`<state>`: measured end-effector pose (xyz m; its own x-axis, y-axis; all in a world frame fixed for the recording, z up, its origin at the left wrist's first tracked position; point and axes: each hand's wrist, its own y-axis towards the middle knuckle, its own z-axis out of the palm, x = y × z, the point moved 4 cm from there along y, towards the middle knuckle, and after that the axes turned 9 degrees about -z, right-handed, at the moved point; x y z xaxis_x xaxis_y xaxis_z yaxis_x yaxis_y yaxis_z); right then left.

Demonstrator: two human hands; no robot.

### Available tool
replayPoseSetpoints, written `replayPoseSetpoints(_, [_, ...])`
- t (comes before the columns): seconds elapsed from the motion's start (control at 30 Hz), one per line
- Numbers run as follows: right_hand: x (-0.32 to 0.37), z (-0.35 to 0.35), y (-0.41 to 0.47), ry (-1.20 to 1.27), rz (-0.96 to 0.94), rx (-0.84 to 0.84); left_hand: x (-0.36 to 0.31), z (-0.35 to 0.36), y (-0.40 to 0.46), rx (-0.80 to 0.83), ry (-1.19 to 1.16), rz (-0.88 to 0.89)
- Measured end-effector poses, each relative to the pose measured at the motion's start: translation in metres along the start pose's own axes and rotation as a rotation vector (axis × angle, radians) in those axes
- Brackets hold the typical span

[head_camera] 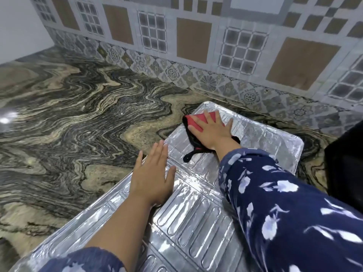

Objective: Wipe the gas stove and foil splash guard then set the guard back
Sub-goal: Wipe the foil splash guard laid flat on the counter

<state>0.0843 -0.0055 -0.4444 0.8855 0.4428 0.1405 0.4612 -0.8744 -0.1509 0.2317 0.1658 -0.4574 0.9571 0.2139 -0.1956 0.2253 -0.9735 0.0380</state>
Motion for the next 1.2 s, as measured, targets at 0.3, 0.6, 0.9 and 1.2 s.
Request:
replayPoseSetpoints(0.3, [-0.047, -0.005, -0.018, -0.006, 0.156, -0.006, 0.0, 0.003, 0.001, 0.013, 0.025, -0.017])
replayPoseSetpoints(0.6, [-0.03, 0.007, -0.117, 0.065, 0.002, 0.097, 0.001, 0.001, 0.005, 0.122, 0.064, 0.003])
replayPoseSetpoints(0.9, [-0.044, -0.018, -0.166, 0.232, 0.325, -0.185, -0.058, -0.031, 0.034, 0.132, 0.022, 0.003])
replayPoseSetpoints(1.2, [-0.059, -0.011, -0.15, 0.357, 0.417, -0.391, -0.142, -0.005, 0.067, 0.219, -0.205, 0.175])
